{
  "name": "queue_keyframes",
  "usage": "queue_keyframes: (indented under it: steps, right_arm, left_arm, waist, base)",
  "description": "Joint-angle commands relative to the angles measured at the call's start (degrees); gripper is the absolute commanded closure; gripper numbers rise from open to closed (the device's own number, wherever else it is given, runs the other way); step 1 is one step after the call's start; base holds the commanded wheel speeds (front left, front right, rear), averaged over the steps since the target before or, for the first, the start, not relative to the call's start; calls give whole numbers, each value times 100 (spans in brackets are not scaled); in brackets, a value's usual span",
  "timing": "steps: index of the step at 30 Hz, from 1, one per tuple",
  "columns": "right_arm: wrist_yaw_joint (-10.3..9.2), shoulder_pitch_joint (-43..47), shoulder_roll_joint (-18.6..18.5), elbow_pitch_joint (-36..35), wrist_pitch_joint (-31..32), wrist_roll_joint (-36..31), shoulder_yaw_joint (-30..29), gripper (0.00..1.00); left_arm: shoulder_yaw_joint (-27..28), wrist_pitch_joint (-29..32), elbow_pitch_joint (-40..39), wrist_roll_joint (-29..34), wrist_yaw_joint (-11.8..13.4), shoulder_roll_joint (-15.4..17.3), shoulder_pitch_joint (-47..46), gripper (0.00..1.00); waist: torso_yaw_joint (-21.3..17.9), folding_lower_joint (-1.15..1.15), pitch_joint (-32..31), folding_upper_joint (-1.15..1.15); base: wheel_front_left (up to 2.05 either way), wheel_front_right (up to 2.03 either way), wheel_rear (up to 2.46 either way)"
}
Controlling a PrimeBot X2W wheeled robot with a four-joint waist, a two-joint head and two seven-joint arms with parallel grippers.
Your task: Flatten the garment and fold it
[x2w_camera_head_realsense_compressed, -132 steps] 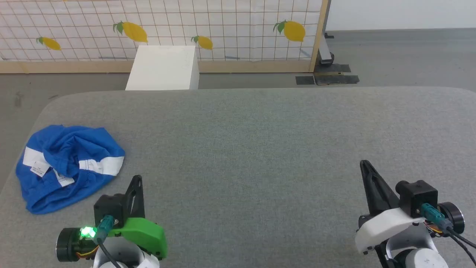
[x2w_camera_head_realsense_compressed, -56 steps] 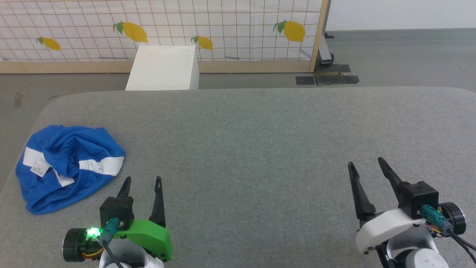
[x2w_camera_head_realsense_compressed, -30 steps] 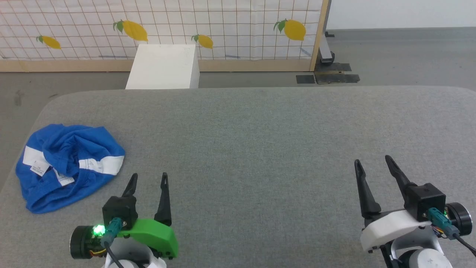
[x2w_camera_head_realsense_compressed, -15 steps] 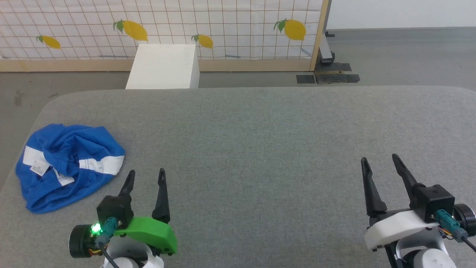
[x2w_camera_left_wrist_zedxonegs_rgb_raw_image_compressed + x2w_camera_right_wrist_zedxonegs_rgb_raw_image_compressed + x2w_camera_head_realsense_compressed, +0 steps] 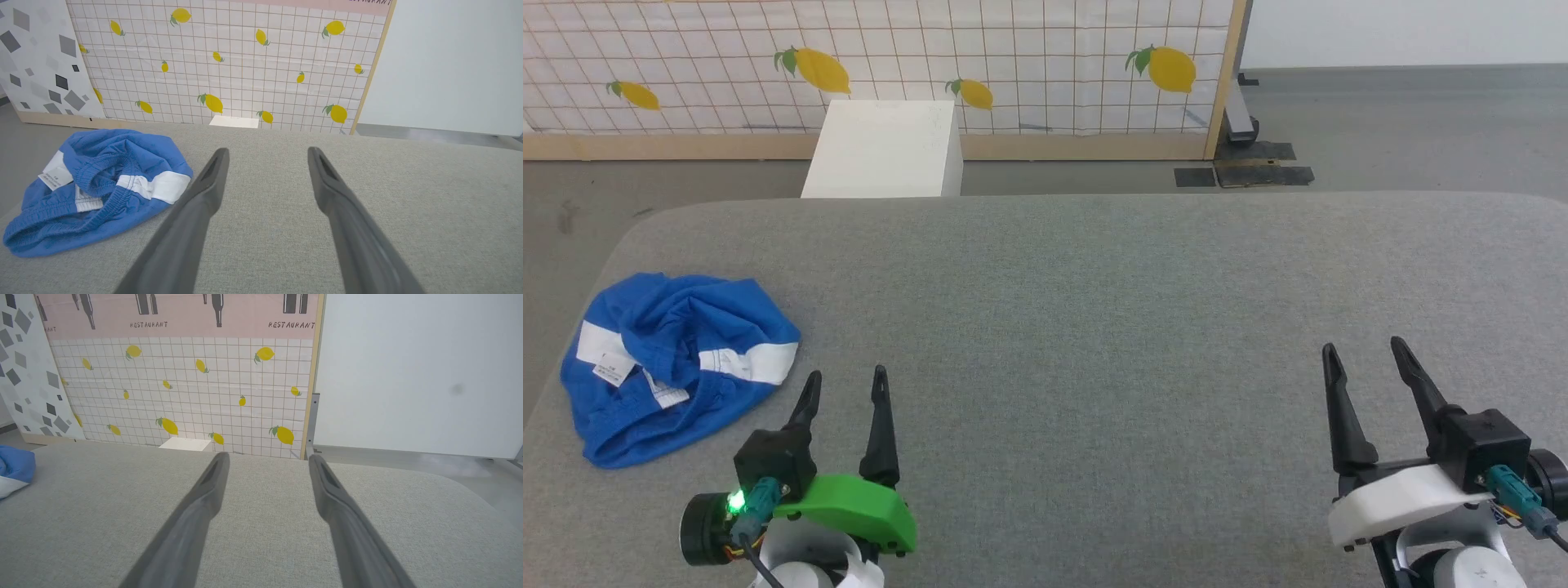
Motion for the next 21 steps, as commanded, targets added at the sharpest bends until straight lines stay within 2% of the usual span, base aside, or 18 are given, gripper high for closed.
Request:
queue_keyframes:
  steps: [1,11,21]
  right_arm:
    - [23,-63,3,21,-69,26,-20,0]
    - [26,-20,3,35,-187,75,-93,0]
    - [29,2,3,36,-305,109,-126,0]
  left_arm:
    - [-13,-67,35,-33,32,-5,-116,0]
    - [-80,-184,121,-35,52,-5,-199,0]
    - [-47,-301,208,-55,75,-6,-252,0]
  waist:
    - [7,0,-4,0]
    - [247,0,-10,0]
    - [1152,0,0,0]
  base:
    - [0,0,0]
    - [0,0,0]
    - [0,0,0]
